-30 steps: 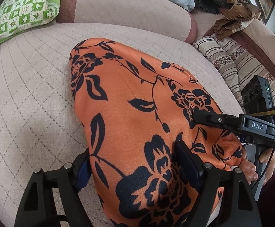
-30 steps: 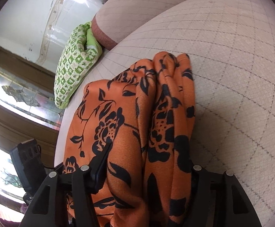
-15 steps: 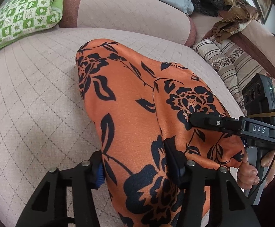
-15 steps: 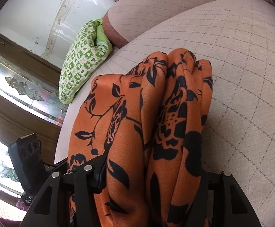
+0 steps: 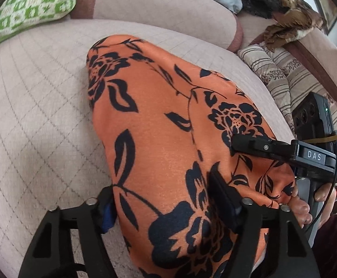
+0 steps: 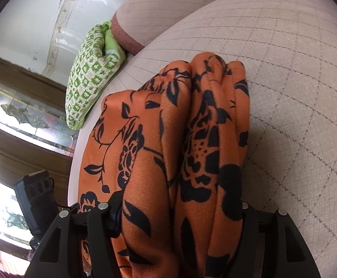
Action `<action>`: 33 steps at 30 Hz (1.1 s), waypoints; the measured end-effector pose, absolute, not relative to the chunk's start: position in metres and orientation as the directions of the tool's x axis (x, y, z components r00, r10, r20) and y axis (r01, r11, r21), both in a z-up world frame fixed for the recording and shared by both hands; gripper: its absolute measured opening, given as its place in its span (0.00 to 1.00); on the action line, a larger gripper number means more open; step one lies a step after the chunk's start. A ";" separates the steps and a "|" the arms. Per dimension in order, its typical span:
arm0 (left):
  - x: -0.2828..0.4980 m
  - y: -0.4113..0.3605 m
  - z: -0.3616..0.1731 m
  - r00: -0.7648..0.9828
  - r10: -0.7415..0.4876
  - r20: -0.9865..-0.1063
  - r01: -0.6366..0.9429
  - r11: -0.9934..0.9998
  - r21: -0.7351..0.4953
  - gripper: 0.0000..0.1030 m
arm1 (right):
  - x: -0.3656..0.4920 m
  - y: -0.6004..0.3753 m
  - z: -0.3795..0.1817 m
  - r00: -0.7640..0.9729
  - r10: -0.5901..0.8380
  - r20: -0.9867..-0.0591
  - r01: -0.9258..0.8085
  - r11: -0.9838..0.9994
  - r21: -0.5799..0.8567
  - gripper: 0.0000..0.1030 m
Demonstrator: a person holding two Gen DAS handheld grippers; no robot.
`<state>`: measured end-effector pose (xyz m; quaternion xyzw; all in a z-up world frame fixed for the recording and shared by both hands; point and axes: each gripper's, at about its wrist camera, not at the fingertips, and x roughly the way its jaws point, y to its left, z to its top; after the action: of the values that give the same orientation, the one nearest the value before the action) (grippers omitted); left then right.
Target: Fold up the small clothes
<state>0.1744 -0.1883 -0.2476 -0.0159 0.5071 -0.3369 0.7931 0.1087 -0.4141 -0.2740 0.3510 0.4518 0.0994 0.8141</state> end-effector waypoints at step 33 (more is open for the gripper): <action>0.179 -0.062 -0.217 0.448 -0.465 -0.763 0.398 0.868 -0.296 0.40 | 0.134 -0.274 -0.222 0.644 0.481 -0.594 -0.026 0.791 0.612 0.48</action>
<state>0.1790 -0.0625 -0.2174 -0.0364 0.4597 -0.2540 0.8502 0.1345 -0.2738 -0.2215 0.2880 0.3951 0.1476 0.8598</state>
